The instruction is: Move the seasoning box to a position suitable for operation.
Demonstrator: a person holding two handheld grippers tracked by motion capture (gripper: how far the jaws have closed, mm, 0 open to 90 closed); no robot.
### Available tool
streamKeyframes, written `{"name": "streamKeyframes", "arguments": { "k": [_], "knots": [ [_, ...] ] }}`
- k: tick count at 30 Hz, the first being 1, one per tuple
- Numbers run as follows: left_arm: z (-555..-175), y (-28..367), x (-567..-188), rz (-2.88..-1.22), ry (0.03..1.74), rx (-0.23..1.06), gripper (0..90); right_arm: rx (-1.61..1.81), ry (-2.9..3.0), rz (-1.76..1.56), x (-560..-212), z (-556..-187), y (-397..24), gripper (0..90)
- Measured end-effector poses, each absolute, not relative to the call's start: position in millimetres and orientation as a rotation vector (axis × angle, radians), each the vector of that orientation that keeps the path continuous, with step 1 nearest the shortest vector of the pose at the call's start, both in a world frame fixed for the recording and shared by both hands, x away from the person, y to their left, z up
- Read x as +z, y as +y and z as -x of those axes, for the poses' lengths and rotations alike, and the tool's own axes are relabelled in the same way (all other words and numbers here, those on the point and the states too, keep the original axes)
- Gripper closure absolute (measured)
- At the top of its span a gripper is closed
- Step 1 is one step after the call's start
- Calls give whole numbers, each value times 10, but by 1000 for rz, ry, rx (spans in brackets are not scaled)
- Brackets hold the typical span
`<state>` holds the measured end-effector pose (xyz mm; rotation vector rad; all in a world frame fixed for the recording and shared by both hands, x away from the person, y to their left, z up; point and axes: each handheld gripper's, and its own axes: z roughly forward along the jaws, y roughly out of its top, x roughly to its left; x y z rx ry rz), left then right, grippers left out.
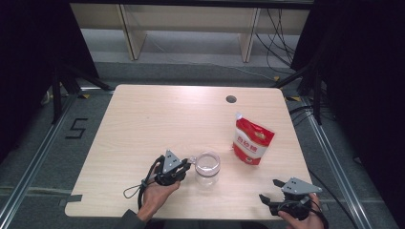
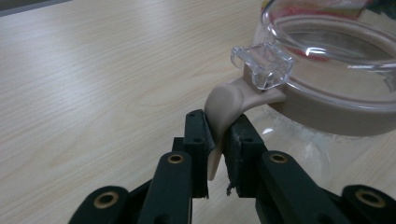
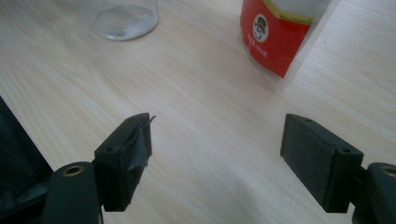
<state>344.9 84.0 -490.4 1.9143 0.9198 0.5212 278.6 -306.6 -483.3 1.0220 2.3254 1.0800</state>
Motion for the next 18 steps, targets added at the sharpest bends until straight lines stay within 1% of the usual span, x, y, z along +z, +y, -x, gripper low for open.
{"name": "streamKeyframes", "arguments": {
  "k": [1,6,11,12,14,16,18],
  "knots": [
    [-3437,838,-4905,-1908,928,509,789,1076,2335,-1037,-4832,-2783,-3062,256],
    [-3364,846,-4891,-1921,927,529,785,1081,2342,-1067,-4835,-2766,-3035,256],
    [-3305,841,-4892,-1918,942,514,778,1077,2332,-1006,-4834,-2788,-3047,256],
    [-3299,841,-4892,-1918,943,515,776,1083,2346,-1058,-4834,-2766,-3029,256],
    [-3289,855,-4882,-1935,931,524,772,1086,2337,-1037,-4835,-2779,-3032,256],
    [-3291,884,-4876,-1923,932,500,756,1086,2337,-1023,-4838,-2787,-3034,256],
    [-3284,914,-4874,-1897,941,487,720,1091,2362,-998,-4840,-2805,-3036,256]
  ]
}}
